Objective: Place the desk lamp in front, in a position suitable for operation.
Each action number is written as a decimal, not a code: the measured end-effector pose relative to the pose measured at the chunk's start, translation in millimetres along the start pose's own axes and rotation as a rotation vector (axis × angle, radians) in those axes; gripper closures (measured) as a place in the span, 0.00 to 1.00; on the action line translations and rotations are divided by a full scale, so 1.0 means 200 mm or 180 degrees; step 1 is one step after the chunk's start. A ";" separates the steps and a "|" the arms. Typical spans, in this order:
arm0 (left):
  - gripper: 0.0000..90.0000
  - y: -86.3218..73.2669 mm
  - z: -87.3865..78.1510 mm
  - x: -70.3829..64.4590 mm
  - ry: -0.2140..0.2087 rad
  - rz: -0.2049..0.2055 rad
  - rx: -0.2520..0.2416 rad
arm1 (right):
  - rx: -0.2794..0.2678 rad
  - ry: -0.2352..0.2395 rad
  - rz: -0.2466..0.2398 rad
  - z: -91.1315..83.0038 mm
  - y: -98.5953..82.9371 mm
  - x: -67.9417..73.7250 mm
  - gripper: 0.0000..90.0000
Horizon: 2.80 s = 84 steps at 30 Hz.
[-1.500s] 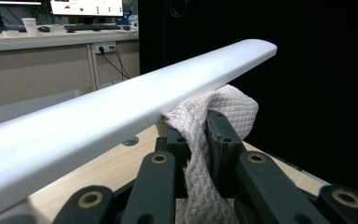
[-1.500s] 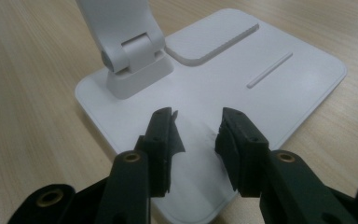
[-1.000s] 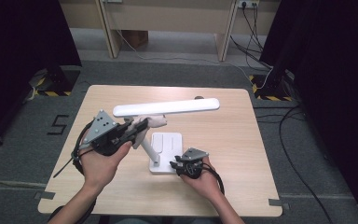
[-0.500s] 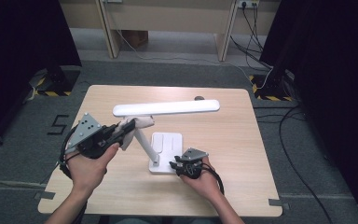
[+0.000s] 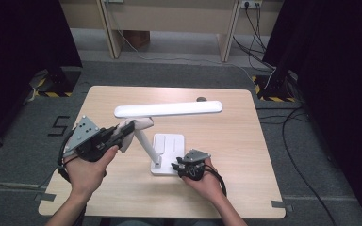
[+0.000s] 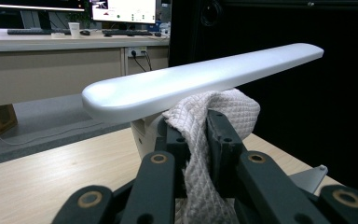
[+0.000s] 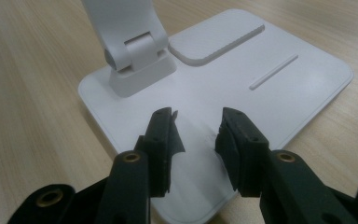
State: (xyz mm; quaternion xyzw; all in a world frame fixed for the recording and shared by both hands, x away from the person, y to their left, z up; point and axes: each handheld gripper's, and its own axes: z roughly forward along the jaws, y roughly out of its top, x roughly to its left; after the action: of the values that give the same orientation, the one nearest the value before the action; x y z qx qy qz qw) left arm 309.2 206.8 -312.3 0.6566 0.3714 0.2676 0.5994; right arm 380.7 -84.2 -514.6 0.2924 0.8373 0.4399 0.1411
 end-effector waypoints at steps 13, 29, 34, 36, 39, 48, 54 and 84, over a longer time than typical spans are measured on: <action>0.89 -0.08 -0.18 0.05 0.0000 0.0126 -0.0082 | -0.0002 -0.0007 -0.0001 0.00 0.00 0.00 0.72; 0.89 -0.18 -0.30 0.18 0.0324 0.0072 -0.0092 | 0.0001 -0.0008 0.0010 0.00 0.00 0.00 0.72; 0.89 -0.12 -0.24 0.18 0.0144 0.0211 -0.0189 | 0.0002 -0.0010 0.0014 0.00 0.00 0.00 0.72; 0.89 -0.10 -0.22 0.18 0.0145 0.0226 -0.0191 | 0.0001 -0.0009 0.0015 0.00 0.00 0.00 0.72; 0.89 -0.08 -0.19 0.21 0.0187 0.0185 -0.0150 | 0.0000 -0.0008 0.0018 0.00 0.00 0.00 0.72; 0.89 -0.03 -0.14 0.23 0.0110 0.0193 -0.0131 | 0.0004 -0.0007 0.0013 0.00 0.00 0.00 0.72; 0.88 -0.03 -0.12 0.19 0.0129 0.0376 -0.0051 | 0.0004 -0.0006 0.0014 0.00 0.00 0.00 0.72; 0.88 -0.04 -0.06 0.13 0.0114 0.0600 0.0117 | 0.0005 -0.0004 0.0011 0.00 0.00 0.00 0.72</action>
State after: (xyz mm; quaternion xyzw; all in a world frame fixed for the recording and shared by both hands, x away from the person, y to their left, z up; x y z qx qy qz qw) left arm 313.7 234.0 -321.7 0.6947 0.3235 0.3276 0.5526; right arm 380.4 -84.1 -514.6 0.2942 0.8370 0.4393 0.1407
